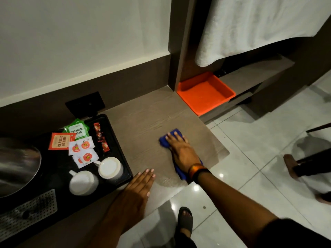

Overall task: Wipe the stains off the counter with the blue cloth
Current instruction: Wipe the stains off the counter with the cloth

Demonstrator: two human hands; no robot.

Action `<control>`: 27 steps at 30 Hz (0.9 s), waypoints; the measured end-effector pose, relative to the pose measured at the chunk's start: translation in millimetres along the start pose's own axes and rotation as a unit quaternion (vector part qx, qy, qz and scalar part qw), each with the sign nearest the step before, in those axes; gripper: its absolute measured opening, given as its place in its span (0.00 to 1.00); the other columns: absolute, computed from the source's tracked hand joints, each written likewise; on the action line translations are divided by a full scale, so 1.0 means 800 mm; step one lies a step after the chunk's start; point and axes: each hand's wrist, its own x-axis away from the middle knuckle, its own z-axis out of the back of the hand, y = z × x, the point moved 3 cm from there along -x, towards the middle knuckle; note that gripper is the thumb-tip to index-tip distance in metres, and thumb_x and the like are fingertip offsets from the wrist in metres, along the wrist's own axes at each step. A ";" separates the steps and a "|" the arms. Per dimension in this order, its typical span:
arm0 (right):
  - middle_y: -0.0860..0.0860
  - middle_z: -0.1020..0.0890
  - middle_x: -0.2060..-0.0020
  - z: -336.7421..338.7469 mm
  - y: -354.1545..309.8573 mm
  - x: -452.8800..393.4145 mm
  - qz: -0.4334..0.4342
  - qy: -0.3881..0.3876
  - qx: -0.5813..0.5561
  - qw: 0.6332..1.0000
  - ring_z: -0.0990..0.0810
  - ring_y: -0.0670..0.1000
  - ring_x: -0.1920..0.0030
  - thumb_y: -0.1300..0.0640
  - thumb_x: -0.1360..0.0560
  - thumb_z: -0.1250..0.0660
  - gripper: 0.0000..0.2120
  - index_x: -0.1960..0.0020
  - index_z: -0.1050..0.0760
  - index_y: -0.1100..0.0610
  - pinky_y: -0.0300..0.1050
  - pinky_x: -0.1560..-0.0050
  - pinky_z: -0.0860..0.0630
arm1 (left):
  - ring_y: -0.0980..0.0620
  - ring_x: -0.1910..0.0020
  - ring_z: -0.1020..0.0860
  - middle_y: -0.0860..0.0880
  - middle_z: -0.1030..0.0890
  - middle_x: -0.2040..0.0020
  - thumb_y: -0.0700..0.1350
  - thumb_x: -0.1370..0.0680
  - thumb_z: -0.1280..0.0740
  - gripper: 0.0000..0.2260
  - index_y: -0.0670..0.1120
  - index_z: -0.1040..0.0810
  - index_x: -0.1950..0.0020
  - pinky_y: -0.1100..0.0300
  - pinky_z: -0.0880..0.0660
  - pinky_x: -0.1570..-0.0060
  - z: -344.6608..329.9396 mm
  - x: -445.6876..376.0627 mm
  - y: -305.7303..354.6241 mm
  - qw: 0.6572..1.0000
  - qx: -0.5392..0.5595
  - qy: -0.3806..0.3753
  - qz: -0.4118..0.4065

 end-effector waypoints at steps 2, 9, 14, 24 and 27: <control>0.47 0.35 0.21 0.010 0.024 0.033 0.025 0.007 -0.014 1.000 0.43 0.51 0.19 0.55 0.16 0.43 0.22 0.22 0.36 0.49 0.52 0.19 0.53 | 0.51 0.14 0.44 0.48 0.43 0.13 0.45 0.15 0.50 0.27 0.44 0.41 0.14 0.49 0.43 0.16 0.003 -0.001 0.004 1.000 0.007 0.006 -0.007; 0.51 0.38 0.20 0.001 0.011 -0.070 -0.111 0.057 -0.017 0.992 0.47 0.54 0.18 0.58 0.17 0.45 0.24 0.21 0.38 0.52 0.56 0.18 0.55 | 0.56 0.13 0.47 0.50 0.42 0.13 0.45 0.13 0.48 0.26 0.46 0.42 0.13 0.54 0.46 0.15 -0.008 0.002 -0.004 0.999 -0.003 0.049 -0.019; 0.49 0.39 0.20 -0.044 -0.078 -0.030 0.052 -0.015 0.020 0.998 0.48 0.53 0.18 0.59 0.17 0.44 0.25 0.20 0.39 0.51 0.54 0.18 0.52 | 0.46 0.16 0.36 0.42 0.33 0.17 0.41 0.16 0.41 0.25 0.39 0.33 0.18 0.44 0.33 0.20 -0.008 0.015 0.007 0.994 -0.026 0.103 -0.037; 0.50 0.36 0.21 -0.014 -0.011 -0.013 -0.029 0.033 -0.008 0.999 0.45 0.55 0.19 0.65 0.20 0.41 0.26 0.22 0.35 0.54 0.54 0.18 0.51 | 0.47 0.15 0.38 0.43 0.35 0.16 0.43 0.14 0.43 0.25 0.39 0.35 0.17 0.45 0.34 0.19 -0.012 0.018 -0.001 0.994 -0.035 0.094 -0.046; 0.51 0.38 0.20 -0.039 -0.045 -0.031 -0.017 0.042 -0.024 0.999 0.45 0.55 0.19 0.69 0.24 0.40 0.32 0.22 0.37 0.54 0.52 0.19 0.52 | 0.44 0.15 0.38 0.41 0.37 0.15 0.44 0.15 0.44 0.27 0.39 0.37 0.16 0.44 0.32 0.21 -0.009 0.007 0.011 0.994 -0.074 0.064 -0.039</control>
